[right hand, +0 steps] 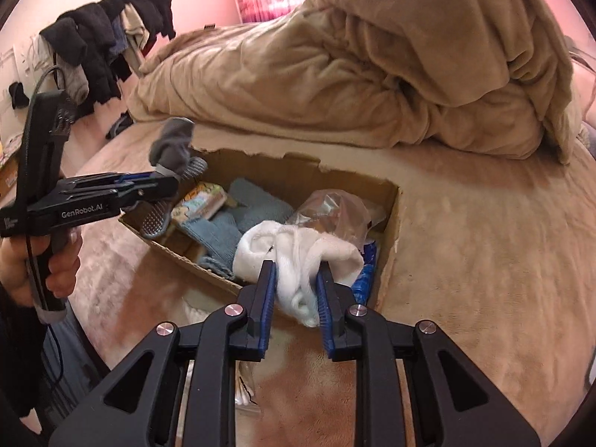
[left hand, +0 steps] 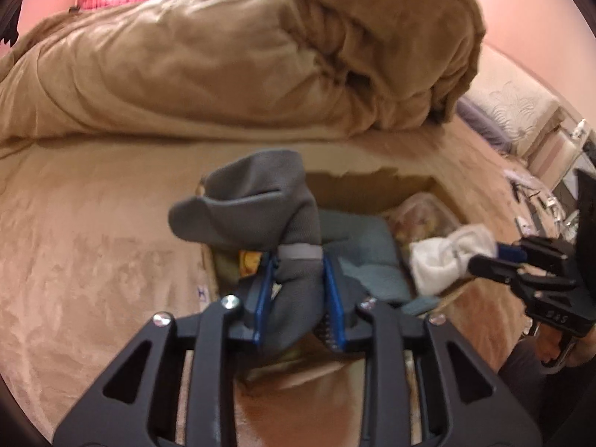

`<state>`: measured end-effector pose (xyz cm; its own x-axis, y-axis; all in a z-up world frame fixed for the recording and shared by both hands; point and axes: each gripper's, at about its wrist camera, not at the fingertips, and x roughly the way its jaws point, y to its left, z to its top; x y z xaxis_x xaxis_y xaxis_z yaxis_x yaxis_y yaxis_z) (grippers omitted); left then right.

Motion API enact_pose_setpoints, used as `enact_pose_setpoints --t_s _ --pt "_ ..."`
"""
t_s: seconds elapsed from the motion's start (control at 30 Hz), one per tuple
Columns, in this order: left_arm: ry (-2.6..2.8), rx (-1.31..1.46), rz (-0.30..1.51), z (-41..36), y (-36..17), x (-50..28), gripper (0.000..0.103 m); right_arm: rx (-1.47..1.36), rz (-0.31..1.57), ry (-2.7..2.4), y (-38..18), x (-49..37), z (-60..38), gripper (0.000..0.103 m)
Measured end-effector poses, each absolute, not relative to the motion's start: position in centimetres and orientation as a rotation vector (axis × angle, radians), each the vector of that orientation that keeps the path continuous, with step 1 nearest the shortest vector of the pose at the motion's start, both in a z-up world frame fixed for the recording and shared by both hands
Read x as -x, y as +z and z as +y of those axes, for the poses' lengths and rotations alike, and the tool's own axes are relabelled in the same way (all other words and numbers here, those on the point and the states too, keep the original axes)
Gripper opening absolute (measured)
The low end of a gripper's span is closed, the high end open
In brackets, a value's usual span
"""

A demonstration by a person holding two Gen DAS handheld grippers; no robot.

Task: Organize objects
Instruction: 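Lower the grey and white socks into the box and open both grippers, then grasp the bag of cotton swabs with the right gripper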

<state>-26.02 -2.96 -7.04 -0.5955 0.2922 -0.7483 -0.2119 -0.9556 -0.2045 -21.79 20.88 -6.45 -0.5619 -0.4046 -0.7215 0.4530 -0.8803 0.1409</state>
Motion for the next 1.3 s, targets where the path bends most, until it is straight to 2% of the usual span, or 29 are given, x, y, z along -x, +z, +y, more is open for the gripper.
enact_pose_setpoints --t_s 0.1,0.2,0.37,0.43,0.47,0.57,0.7,0.87,1.3 --pt "2.594 1.239 -0.09 -2.5 -7.3 26.2 0.033 -1.125 0.146 -2.405 -7.1 22.5 20.3 0.026" --pt "2.6 1.243 -0.07 -2.3 -7.3 26.0 0.036 -1.138 0.132 -2.404 -7.4 23.2 20.2 0.028" --pt "2.64 1.224 -0.055 -2.5 -6.5 24.9 0.041 -1.136 0.099 -2.415 -7.4 23.1 20.7 0.039" --pt "2.673 1.209 -0.031 -2.5 -6.0 24.4 0.05 -1.12 0.078 -2.438 -7.1 22.9 21.2 0.047" --pt "2.683 1.188 -0.035 -2.6 -5.5 23.9 0.06 -1.112 0.069 -2.45 -6.9 22.6 21.4 0.05" --pt "2.712 1.136 -0.062 -3.0 -4.3 22.5 0.068 -1.095 0.041 -2.488 -6.2 21.8 22.1 0.055" --pt "2.751 1.068 -0.118 -3.7 -2.6 19.7 0.071 -1.071 0.039 -2.56 -4.8 20.3 22.6 0.061" --pt "2.774 1.016 -0.215 -4.6 -1.3 15.5 0.075 -0.974 0.02 -2.618 -2.0 16.8 22.9 0.075" --pt "2.804 1.025 -0.257 -5.1 -0.4 6.5 0.082 -0.878 -0.001 -2.688 2.7 8.3 22.9 0.076"
